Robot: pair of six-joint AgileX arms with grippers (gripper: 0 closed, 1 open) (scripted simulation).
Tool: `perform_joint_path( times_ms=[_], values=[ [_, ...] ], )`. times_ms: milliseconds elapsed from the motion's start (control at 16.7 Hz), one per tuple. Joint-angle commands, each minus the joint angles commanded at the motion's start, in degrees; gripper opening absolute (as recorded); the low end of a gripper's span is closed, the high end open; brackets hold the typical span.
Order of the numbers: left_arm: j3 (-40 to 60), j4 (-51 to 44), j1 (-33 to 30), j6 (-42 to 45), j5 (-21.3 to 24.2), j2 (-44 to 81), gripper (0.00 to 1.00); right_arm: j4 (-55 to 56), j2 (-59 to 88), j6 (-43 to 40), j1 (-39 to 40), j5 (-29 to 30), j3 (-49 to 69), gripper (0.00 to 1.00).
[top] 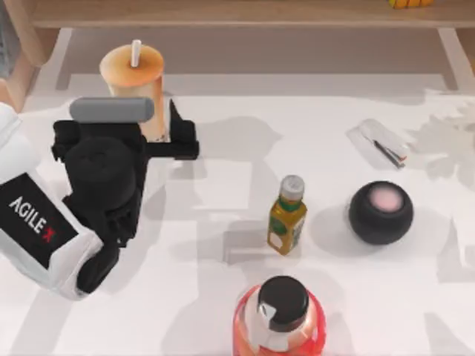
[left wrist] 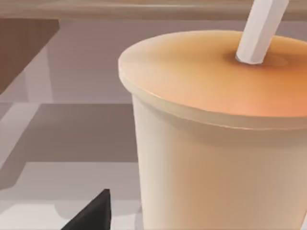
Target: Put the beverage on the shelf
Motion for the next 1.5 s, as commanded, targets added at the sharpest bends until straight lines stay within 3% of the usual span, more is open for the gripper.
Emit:
perform_joint_path(
  times_ms=[300, 600, 1380, 1500],
  values=[
    [9.3, -3.9, 3.1, 0.3, 3.2, 5.2, 1.0, 0.0, 0.0, 0.0, 0.0, 0.0, 0.0, 1.0],
    [10.3, -4.4, 3.5, 0.4, 3.6, 5.8, 1.0, 0.0, 0.0, 0.0, 0.0, 0.0, 0.0, 1.0],
    [10.3, -4.4, 3.5, 0.4, 3.6, 5.8, 0.02, 0.0, 0.0, 0.0, 0.0, 0.0, 0.0, 1.0],
    [10.3, -4.4, 3.5, 0.4, 3.6, 5.8, 0.0, 0.0, 0.0, 0.0, 0.0, 0.0, 0.0, 1.0]
  ],
)
